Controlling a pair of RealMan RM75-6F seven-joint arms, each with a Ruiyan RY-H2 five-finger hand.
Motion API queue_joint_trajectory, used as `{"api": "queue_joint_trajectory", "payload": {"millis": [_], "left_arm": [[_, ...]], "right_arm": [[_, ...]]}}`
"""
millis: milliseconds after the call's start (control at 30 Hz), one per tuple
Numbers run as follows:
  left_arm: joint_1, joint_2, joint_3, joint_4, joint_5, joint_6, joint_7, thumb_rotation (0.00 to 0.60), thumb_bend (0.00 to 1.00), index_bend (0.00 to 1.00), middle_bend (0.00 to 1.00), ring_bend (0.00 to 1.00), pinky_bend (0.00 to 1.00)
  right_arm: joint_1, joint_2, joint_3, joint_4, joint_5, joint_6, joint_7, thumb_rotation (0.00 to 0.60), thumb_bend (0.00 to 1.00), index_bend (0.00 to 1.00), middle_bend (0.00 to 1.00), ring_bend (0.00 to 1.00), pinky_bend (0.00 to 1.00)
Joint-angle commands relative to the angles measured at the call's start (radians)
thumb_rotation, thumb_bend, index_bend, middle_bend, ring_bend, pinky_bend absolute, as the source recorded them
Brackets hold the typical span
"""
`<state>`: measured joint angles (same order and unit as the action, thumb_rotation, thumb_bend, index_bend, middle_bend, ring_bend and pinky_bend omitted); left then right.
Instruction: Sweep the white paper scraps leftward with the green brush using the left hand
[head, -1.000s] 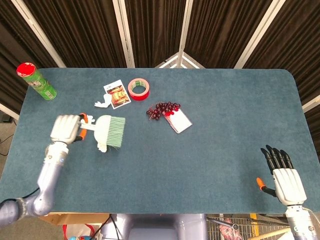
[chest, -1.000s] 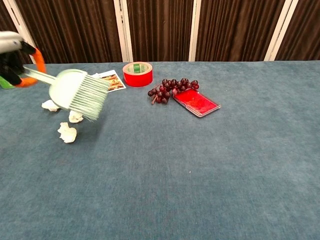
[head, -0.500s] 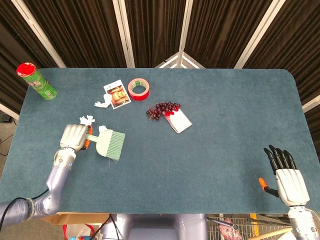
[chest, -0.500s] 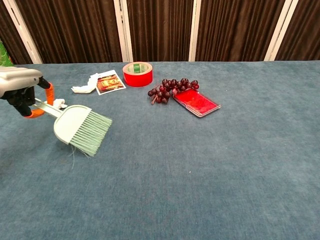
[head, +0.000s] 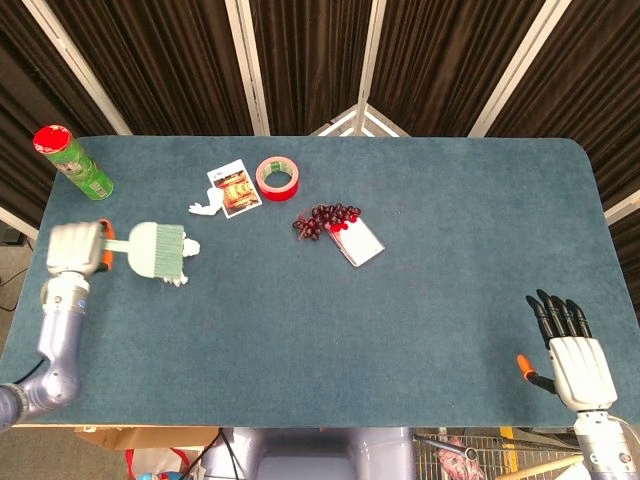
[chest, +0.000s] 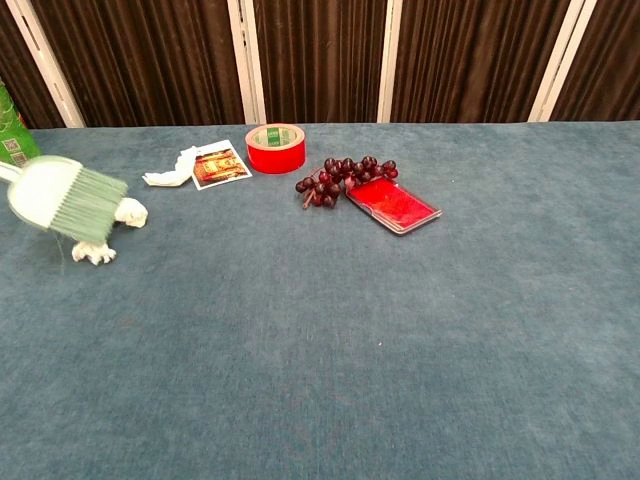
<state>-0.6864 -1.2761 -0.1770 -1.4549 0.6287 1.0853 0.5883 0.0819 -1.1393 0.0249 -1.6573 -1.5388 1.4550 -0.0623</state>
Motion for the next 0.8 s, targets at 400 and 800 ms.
{"api": "queue_joint_trajectory", "payload": {"millis": [400, 800], "left_arm": [[0.010, 0.040, -0.076, -0.028, -0.004, 0.028, -0.078, 0.600, 0.74, 0.77, 1.00, 1.00, 1.00], [-0.087, -0.112, -0.094, 0.035, -0.058, 0.008, 0.021, 0.600, 0.74, 0.77, 1.00, 1.00, 1.00]], "right_arm": [[0.002, 0.002, 0.000, 0.001, 0.004, -0.007, 0.014, 0.600, 0.32, 0.00, 0.00, 0.00, 0.00], [0.008, 0.009, 0.002, 0.002, 0.019, -0.027, 0.033, 0.600, 0.32, 0.00, 0.00, 0.00, 0.00]]}}
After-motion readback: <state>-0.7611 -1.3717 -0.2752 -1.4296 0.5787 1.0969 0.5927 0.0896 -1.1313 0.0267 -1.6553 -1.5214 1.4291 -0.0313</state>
